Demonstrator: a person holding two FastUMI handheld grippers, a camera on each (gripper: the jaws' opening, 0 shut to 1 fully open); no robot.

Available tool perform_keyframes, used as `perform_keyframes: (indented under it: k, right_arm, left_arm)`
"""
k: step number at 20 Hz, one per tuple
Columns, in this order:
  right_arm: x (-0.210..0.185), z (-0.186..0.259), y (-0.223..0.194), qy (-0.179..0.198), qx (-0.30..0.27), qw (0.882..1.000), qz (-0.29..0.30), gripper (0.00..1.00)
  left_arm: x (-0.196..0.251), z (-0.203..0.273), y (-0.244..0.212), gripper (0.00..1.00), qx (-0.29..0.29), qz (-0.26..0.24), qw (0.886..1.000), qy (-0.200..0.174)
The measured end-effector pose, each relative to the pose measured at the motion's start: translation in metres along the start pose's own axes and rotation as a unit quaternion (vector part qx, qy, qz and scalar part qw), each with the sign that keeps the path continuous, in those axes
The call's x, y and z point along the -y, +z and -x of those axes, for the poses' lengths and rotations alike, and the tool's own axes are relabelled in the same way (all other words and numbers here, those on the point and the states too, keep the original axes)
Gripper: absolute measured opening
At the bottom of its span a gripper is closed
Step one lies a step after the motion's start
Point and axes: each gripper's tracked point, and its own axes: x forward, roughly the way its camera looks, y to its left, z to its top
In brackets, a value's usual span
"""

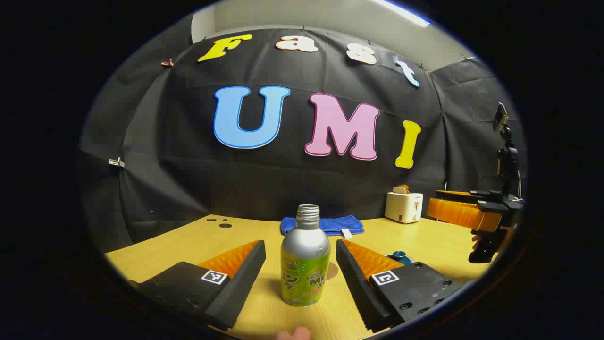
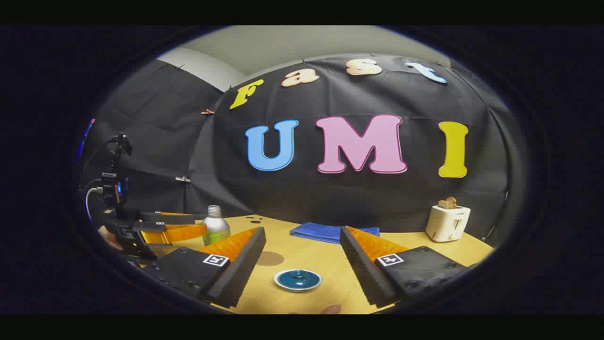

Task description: Open the teacup lid with one hand, grasp the water bottle and pour water into the teacup with the other hand; after pouring, place the water bottle on the coaster and then close the teacup lid.

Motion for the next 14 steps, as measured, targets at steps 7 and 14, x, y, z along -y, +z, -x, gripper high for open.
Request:
perform_keyframes:
  k: [7,14]
  right_arm:
    - [0.008,0.002,-0.002,-0.007,-0.009,1.0,-0.006,0.97]
    - [0.017,0.001,0.007,-0.012,-0.003,1.0,0.004,0.98]
  left_arm:
    - [0.006,0.001,0.003,0.95,0.006,-0.005,1.0,-0.006]
    - [0.003,-0.002,0.001,0.95,0.006,-0.011,1.0,-0.002]
